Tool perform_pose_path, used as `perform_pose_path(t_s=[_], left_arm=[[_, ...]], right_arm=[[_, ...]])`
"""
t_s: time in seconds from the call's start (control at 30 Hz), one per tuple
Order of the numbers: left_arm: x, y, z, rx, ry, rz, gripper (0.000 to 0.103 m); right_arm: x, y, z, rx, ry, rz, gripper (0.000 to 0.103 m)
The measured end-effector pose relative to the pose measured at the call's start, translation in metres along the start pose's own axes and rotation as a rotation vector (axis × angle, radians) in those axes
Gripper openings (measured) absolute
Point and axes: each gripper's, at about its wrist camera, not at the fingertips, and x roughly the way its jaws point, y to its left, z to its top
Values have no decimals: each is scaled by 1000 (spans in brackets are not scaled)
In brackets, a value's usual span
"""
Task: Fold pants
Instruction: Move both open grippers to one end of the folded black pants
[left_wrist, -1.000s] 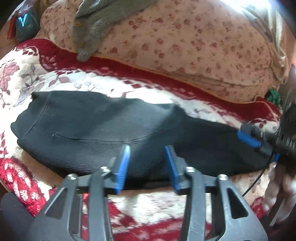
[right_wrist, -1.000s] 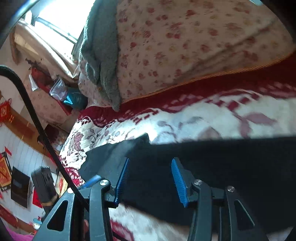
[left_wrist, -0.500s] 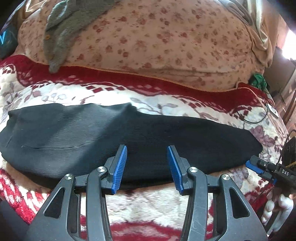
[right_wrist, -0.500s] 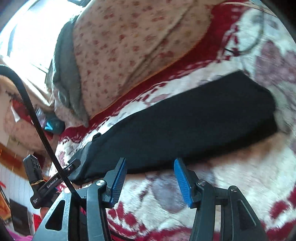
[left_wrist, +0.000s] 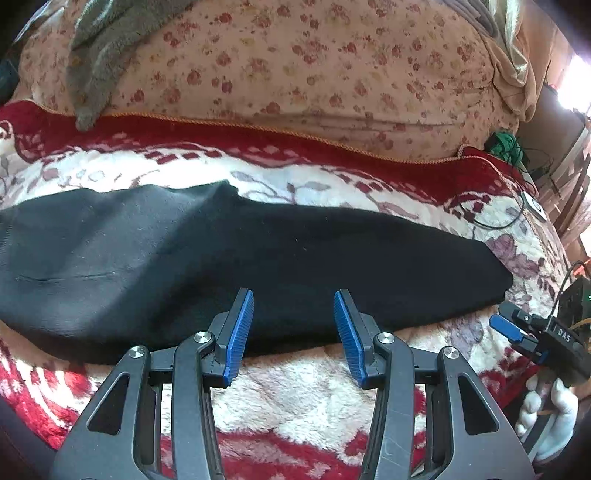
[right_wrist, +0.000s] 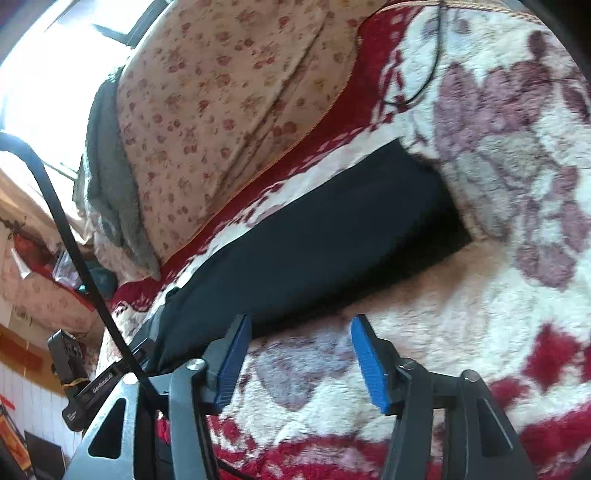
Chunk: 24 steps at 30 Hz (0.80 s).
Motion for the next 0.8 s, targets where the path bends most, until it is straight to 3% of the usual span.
perform_pose_path(t_s=[0.2,0.33,0.53,0.57,0.7,0.8], left_arm=[[5,-24,4,60,17,-91,45],[18,-46,13,109,62,-160,45],[46,-78,35,155,117,-221,45],[50,-82,39,163,125,-228,45],[72,-106,55,229,149,-242,45],[93,-125,67,279,191,-277,45]], right_arm=[[-8,-22,5,76,-15,-1,59],[-6,-31,12,107,-28,4,65],[-1,-42,27,136,-73,3,65],[0,-42,31,134,-76,4,62],[-1,-46,34,89,-99,9,34],[-4,-56,32,90,-117,30,30]])
